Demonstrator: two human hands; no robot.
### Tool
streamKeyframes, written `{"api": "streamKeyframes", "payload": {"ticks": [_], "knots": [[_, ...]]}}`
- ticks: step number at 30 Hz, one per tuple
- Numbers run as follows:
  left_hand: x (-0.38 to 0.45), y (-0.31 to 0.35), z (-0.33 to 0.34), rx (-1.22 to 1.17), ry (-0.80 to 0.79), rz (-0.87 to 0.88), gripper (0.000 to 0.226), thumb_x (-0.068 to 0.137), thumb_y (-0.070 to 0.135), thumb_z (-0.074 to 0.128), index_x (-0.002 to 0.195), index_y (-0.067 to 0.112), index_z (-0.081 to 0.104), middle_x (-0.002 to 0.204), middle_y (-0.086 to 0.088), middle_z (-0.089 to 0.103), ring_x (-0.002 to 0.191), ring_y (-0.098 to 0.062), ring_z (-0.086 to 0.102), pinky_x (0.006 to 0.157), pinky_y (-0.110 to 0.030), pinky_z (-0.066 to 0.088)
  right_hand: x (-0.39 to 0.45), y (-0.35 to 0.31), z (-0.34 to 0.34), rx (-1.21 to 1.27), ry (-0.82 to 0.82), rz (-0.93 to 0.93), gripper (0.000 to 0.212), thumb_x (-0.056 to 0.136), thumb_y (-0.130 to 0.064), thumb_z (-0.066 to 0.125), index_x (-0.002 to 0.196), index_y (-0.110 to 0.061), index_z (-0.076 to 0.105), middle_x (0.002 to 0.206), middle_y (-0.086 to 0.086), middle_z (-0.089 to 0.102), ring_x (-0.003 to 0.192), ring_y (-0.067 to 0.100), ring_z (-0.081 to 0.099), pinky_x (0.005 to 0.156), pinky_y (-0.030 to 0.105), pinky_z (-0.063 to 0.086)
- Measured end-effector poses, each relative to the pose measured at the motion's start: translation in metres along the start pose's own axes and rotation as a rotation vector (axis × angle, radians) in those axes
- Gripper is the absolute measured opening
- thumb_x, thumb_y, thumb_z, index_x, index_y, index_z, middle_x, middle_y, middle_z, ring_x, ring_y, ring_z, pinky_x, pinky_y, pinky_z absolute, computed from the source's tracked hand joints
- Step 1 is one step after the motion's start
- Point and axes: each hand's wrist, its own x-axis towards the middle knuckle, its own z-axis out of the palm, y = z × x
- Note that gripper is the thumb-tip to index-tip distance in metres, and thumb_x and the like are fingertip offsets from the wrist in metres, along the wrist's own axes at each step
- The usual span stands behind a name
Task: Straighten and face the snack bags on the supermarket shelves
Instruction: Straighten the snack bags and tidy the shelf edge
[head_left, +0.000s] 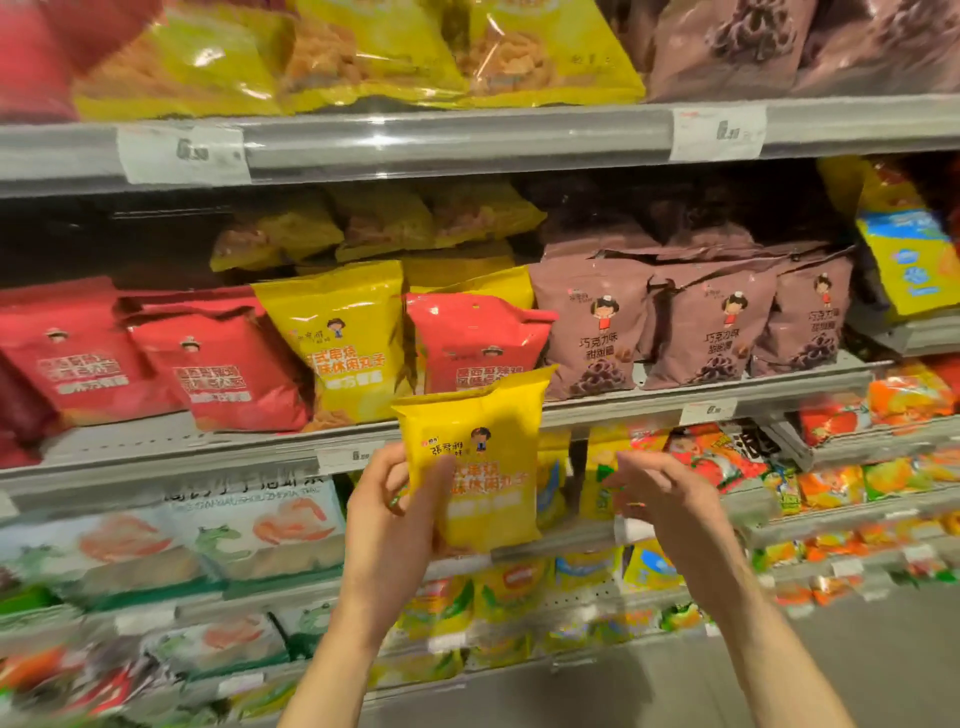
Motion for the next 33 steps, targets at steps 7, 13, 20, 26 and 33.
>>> {"api": "streamKeyframes", "payload": {"ticks": [7, 13, 20, 26, 33], "knots": [[0.0, 0.014, -0.072, -0.014, 0.022, -0.021, 0.022, 0.083, 0.042, 0.073, 0.1, 0.028, 0.069, 0.09, -0.006, 0.078, 0.064, -0.02, 0.072, 0.044, -0.034, 0.056, -0.025, -0.006, 0.063, 0.002, 0.021, -0.035, 0.011, 0.1, -0.002, 0.06, 0.103, -0.006, 0.07, 0.079, 0.006, 0.077, 0.07, 0.011, 0.068, 0.067, 0.018, 0.056], [0.018, 0.016, -0.092, 0.026, 0.084, -0.004, 0.018, 0.088, 0.041, 0.072, 0.104, 0.034, 0.067, 0.1, -0.001, 0.079, 0.09, -0.036, 0.076, 0.064, -0.063, 0.062, -0.004, -0.013, 0.084, -0.01, -0.027, -0.056, 0.009, 0.1, -0.005, 0.061, 0.104, -0.005, 0.068, 0.08, 0.008, 0.075, 0.064, 0.01, 0.066, 0.063, 0.017, 0.055], [0.042, 0.027, -0.081, 0.048, 0.18, 0.089, 0.023, 0.089, 0.027, 0.072, 0.108, 0.016, 0.064, 0.098, -0.004, 0.079, 0.092, -0.033, 0.076, 0.073, -0.064, 0.06, 0.058, -0.028, 0.087, -0.213, -0.015, -0.175, 0.015, 0.098, -0.017, 0.066, 0.111, -0.024, 0.062, 0.1, 0.017, 0.07, 0.08, 0.01, 0.062, 0.073, 0.018, 0.05], [0.053, 0.028, -0.079, 0.085, 0.188, 0.179, 0.029, 0.085, 0.035, 0.07, 0.107, 0.018, 0.066, 0.096, -0.003, 0.08, 0.089, -0.022, 0.077, 0.069, -0.034, 0.059, 0.089, -0.04, 0.107, -0.322, -0.211, -0.204, 0.04, 0.094, -0.029, 0.073, 0.13, -0.021, 0.056, 0.116, -0.012, 0.07, 0.097, -0.014, 0.066, 0.073, 0.004, 0.05], [0.055, 0.025, -0.087, 0.075, 0.223, 0.161, 0.034, 0.082, 0.036, 0.072, 0.108, 0.016, 0.066, 0.1, -0.004, 0.08, 0.093, -0.025, 0.077, 0.075, -0.053, 0.061, 0.103, -0.052, 0.119, -0.296, -0.228, -0.262, 0.033, 0.093, -0.036, 0.073, 0.118, -0.027, 0.055, 0.114, -0.013, 0.069, 0.093, -0.012, 0.068, 0.07, 0.009, 0.054]]}}
